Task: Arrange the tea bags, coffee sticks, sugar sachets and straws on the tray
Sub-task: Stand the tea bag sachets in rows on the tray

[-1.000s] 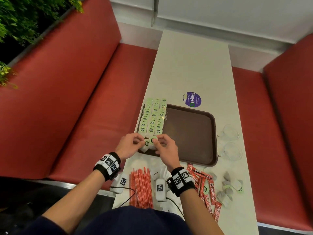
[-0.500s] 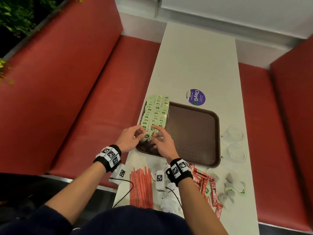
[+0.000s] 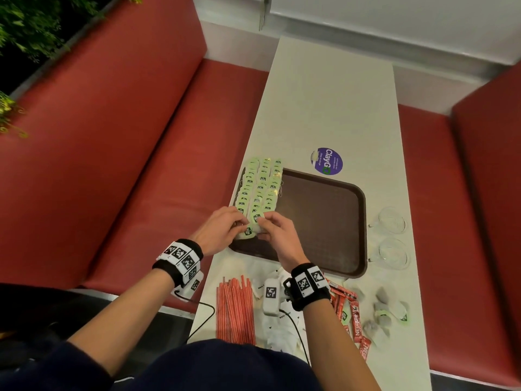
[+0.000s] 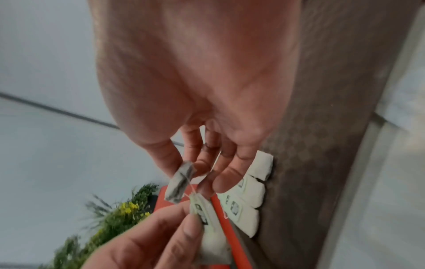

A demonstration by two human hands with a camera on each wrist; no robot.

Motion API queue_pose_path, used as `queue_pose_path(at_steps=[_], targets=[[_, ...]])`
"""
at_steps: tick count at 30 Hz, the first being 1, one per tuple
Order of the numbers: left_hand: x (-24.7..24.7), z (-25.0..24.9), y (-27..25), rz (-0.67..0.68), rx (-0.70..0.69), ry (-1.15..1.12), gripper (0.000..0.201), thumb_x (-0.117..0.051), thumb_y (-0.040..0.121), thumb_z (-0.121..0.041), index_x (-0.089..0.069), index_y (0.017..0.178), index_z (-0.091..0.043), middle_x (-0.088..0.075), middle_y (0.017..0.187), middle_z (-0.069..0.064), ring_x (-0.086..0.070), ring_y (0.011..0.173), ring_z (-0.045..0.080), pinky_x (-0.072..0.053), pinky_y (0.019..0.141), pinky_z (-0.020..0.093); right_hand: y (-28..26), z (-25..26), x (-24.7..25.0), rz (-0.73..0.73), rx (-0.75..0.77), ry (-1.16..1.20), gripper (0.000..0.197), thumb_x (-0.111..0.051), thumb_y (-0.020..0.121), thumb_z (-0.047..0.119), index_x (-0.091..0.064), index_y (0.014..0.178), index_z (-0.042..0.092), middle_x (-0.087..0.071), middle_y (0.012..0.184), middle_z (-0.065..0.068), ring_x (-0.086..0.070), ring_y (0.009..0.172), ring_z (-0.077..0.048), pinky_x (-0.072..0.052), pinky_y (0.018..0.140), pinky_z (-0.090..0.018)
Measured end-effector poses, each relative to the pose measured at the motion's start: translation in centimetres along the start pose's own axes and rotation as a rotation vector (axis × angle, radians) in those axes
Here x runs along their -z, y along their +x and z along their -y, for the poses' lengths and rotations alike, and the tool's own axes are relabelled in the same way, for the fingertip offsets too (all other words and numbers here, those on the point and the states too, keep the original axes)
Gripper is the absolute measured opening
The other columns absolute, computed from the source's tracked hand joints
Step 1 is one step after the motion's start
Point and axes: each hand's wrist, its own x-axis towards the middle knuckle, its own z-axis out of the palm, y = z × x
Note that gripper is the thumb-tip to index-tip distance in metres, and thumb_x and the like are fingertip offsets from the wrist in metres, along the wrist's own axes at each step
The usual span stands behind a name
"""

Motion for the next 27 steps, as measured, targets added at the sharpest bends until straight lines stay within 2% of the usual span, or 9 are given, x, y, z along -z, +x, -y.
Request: queue_pose_path(at_steps=[3, 6, 10, 14, 17, 19, 22, 25, 27], targets=[[0.5, -0.8, -0.3, 0.013, -0.005, -0.124, 0.006, -0.068, 0.105, -0.025, -0.074, 0.107, -0.024, -0.062, 0.098, -0.013, -0.059, 0.090, 0.008, -0.045, 0.082, 0.026, -0.3, 0.6, 0.2, 0.038, -0.063, 0.217, 0.012, -0.066, 0.107, 0.015, -0.069, 0.109, 0.004, -0.068, 0.098, -0.014, -0.064, 0.082, -0.018, -0.052, 0.072, -0.030], [1.0, -1.5, -0.8, 0.011, 0.037, -0.356, 0.004, -0.070, 0.104, -0.023, -0.071, 0.101, -0.025, -0.072, 0.096, -0.009, -0.067, 0.090, 0.008, -0.052, 0.081, 0.024, -0.5, 0.4, 0.9, 0.055, -0.092, 0.296, 0.008, -0.066, 0.108, 0.017, -0.067, 0.109, 0.010, -0.067, 0.096, -0.009, -0.058, 0.075, -0.017, -0.045, 0.070, -0.030], [1.1, -1.9, -1.1, -0.009, 0.138, -0.637, 0.006, -0.067, 0.106, -0.016, -0.069, 0.107, -0.011, -0.076, 0.100, 0.009, -0.072, 0.090, 0.016, -0.055, 0.086, 0.029, -0.8, 0.2, 1.2, 0.071, -0.100, 0.294, 0.010, -0.067, 0.108, 0.019, -0.068, 0.111, 0.010, -0.066, 0.099, -0.009, -0.056, 0.075, -0.016, -0.045, 0.073, -0.030], [1.0, -2.1, -1.2, -0.003, 0.182, -0.698, 0.007, -0.067, 0.106, -0.012, -0.068, 0.111, -0.008, -0.074, 0.093, 0.013, -0.066, 0.074, 0.018, -0.057, 0.075, 0.031, -1.0, 0.5, 1.4, 0.073, -0.062, 0.328, 0.018, -0.069, 0.107, 0.022, -0.069, 0.117, 0.008, -0.069, 0.100, -0.007, -0.059, 0.079, -0.015, -0.048, 0.077, -0.030], [1.2, -2.3, -1.2, 0.022, 0.194, -0.693, 0.010, -0.066, 0.106, -0.011, -0.071, 0.115, -0.009, -0.074, 0.091, 0.013, -0.066, 0.074, 0.016, -0.059, 0.074, 0.031, -1.1, 0.7, 1.6, 0.076, -0.033, 0.341, 0.029, -0.069, 0.107, 0.024, -0.068, 0.123, 0.000, -0.070, 0.107, -0.013, -0.062, 0.083, -0.018, -0.051, 0.081, -0.032], [1.3, -2.3, -1.2, 0.002, 0.217, -0.716, 0.011, -0.066, 0.106, -0.010, -0.072, 0.115, -0.010, -0.074, 0.089, 0.012, -0.066, 0.074, 0.016, -0.058, 0.073, 0.030, -1.1, 0.4, 2.1, 0.067, -0.005, 0.251, 0.036, -0.072, 0.106, 0.027, -0.067, 0.125, -0.003, -0.072, 0.107, -0.015, -0.063, 0.085, -0.021, -0.052, 0.082, -0.034], [1.8, -2.3, -1.3, -0.066, 0.263, -0.784, 0.009, -0.063, 0.107, -0.008, -0.069, 0.113, -0.006, -0.069, 0.082, 0.008, -0.062, 0.071, 0.017, -0.054, 0.070, 0.028, -1.3, 0.3, 3.4, 0.083, 0.056, -0.028, 0.026, -0.077, 0.103, 0.033, -0.076, 0.116, 0.011, -0.078, 0.104, -0.017, -0.067, 0.087, -0.024, -0.054, 0.086, -0.042], [2.2, -1.9, -1.2, -0.085, 0.288, -0.743, 0.008, -0.064, 0.105, -0.008, -0.067, 0.111, -0.004, -0.072, 0.085, 0.019, -0.063, 0.069, 0.018, -0.054, 0.071, 0.027, -1.6, 0.5, 4.7, 0.134, 0.111, -0.328, 0.014, -0.078, 0.101, 0.032, -0.080, 0.108, 0.019, -0.081, 0.096, -0.005, -0.072, 0.082, -0.018, -0.059, 0.084, -0.035], [2.1, -1.9, -1.2, -0.068, 0.301, -0.699, 0.007, -0.065, 0.105, -0.009, -0.067, 0.110, -0.005, -0.074, 0.088, 0.022, -0.064, 0.069, 0.018, -0.054, 0.072, 0.028, -1.6, 0.6, 5.1, 0.161, 0.124, -0.436, 0.012, -0.079, 0.100, 0.034, -0.081, 0.104, 0.023, -0.082, 0.093, 0.000, -0.076, 0.086, -0.021, -0.062, 0.090, -0.039]])
